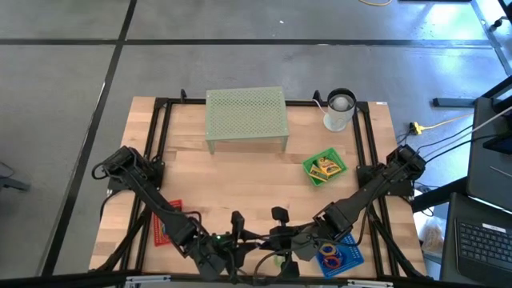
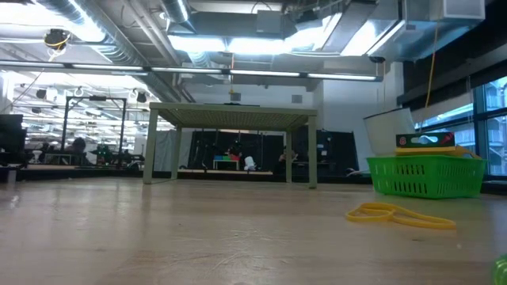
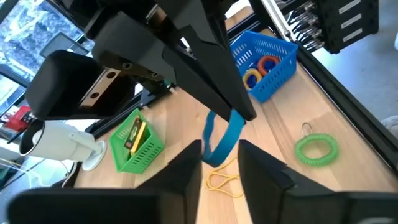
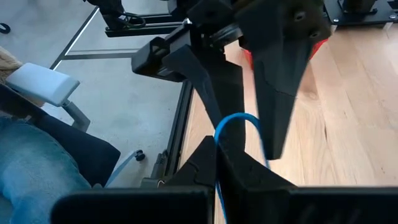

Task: Pick & Place Office Desk Supplies
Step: Put the blue rubber band into the red bin

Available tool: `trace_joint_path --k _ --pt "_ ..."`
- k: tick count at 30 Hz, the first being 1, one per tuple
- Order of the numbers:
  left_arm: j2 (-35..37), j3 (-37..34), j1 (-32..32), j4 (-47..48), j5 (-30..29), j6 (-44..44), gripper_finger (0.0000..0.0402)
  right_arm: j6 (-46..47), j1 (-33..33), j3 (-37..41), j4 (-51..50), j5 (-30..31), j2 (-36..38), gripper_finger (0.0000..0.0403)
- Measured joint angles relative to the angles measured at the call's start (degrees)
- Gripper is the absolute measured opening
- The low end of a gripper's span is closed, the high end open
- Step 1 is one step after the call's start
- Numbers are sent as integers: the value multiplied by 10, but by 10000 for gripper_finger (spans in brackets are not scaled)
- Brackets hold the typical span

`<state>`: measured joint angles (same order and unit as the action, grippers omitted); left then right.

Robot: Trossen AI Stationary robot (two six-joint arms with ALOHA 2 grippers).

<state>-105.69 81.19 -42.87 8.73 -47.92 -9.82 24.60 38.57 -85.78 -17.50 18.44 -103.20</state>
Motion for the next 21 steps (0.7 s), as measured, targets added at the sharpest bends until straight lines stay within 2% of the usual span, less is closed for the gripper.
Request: trace_joint_path --k 8,16,21 --pt "0 0 0 0 0 0 8 0 0 0 0 0 0 5" --pt "0 0 0 0 0 0 2 16 0 0 0 2 0 8" --pt "0 0 0 0 0 1 2 33 0 0 -5 1 0 45"
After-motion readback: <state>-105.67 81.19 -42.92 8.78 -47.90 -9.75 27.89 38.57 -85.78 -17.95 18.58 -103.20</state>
